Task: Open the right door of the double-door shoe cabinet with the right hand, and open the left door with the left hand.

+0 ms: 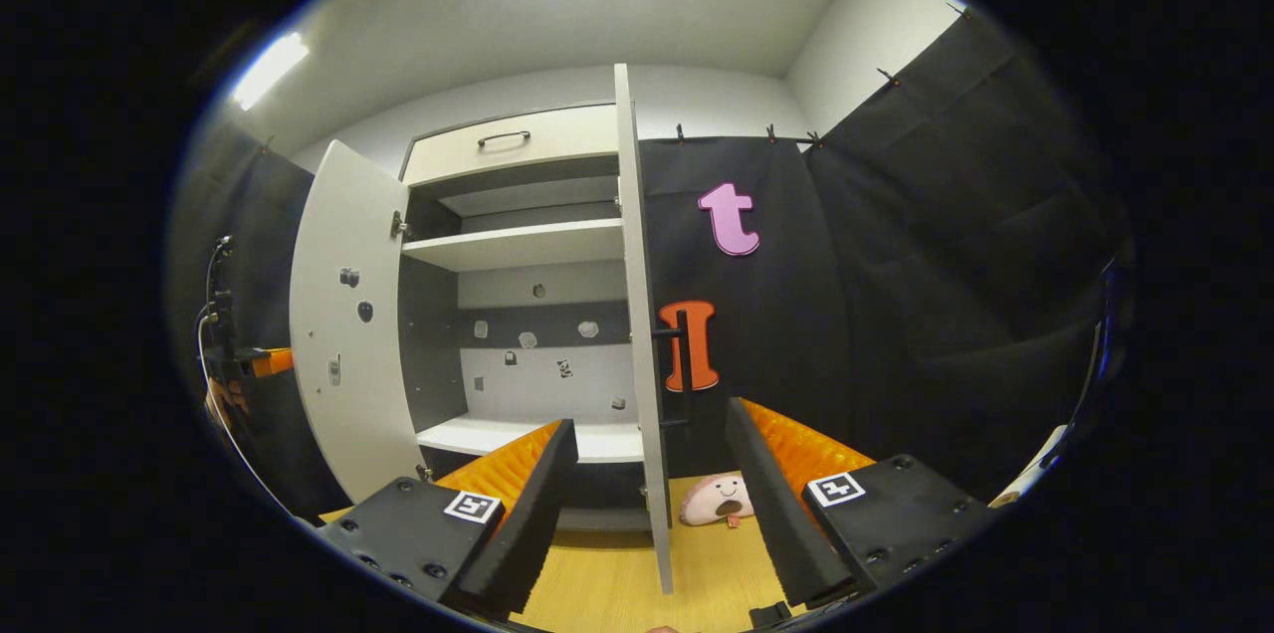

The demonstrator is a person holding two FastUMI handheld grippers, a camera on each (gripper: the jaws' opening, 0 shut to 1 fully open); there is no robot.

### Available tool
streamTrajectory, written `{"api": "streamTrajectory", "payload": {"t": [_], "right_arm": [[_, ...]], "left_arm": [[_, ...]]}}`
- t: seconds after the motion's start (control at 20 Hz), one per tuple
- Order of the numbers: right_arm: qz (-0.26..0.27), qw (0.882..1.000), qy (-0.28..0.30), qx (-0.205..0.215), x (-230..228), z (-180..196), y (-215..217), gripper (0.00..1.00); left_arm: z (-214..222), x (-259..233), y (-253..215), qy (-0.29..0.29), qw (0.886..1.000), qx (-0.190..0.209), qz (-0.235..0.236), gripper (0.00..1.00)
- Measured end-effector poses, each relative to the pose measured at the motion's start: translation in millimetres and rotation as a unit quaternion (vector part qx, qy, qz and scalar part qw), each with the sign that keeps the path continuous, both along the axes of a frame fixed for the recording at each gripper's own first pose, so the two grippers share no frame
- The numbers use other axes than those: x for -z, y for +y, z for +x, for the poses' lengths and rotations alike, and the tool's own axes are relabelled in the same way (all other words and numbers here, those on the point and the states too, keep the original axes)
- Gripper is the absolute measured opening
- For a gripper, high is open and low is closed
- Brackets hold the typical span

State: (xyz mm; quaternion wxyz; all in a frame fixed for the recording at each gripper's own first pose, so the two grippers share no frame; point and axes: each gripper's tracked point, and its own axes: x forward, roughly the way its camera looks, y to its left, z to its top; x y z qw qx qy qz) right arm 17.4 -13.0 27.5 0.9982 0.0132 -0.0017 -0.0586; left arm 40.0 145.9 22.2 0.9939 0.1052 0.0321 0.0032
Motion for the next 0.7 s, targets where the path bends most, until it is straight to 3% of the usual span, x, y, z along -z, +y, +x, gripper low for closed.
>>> {"api": "streamTrajectory", "payload": {"t": [0.05, 0.1, 0.15, 0.25, 0.3, 0.35, 0.55, 0.7], "right_arm": [[0.001, 1.0, -0.002, 0.001, -1, -1, -2, 0.97], [0.002, 1.0, -0.004, 0.001, -2, -1, -3, 0.97], [0.003, 1.0, -0.006, 0.0, -4, -2, -6, 0.84], [0.007, 1.0, -0.007, -0.005, -6, -1, -9, 0.84], [0.008, 1.0, -0.005, -0.007, -6, -1, -11, 0.97], [0.008, 1.0, -0.002, -0.009, -6, -2, -13, 0.84], [0.002, 1.0, 0.003, -0.01, -13, -8, -26, 0.84], [-0.006, 1.0, 0.0, -0.014, -16, -15, -34, 0.84]], "left_arm": [[-7, -7, 0, -0.006, 1.0, -0.012, 0.008, 0.0], [-14, -14, -7, -0.012, 1.0, -0.014, 0.008, 0.0], [-21, -19, -20, -0.015, 1.0, -0.008, 0.001, 0.0], [-34, -20, -51, -0.011, 1.0, 0.011, -0.011, 0.0], [-36, -19, -64, -0.01, 1.0, 0.02, -0.016, 0.0], [-37, -17, -75, -0.01, 0.999, 0.025, -0.02, 0.0], [-39, 13, -120, 0.009, 0.999, 0.04, -0.022, 0.0], [-41, 37, -164, 0.031, 0.995, 0.069, -0.061, 0.0]]}}
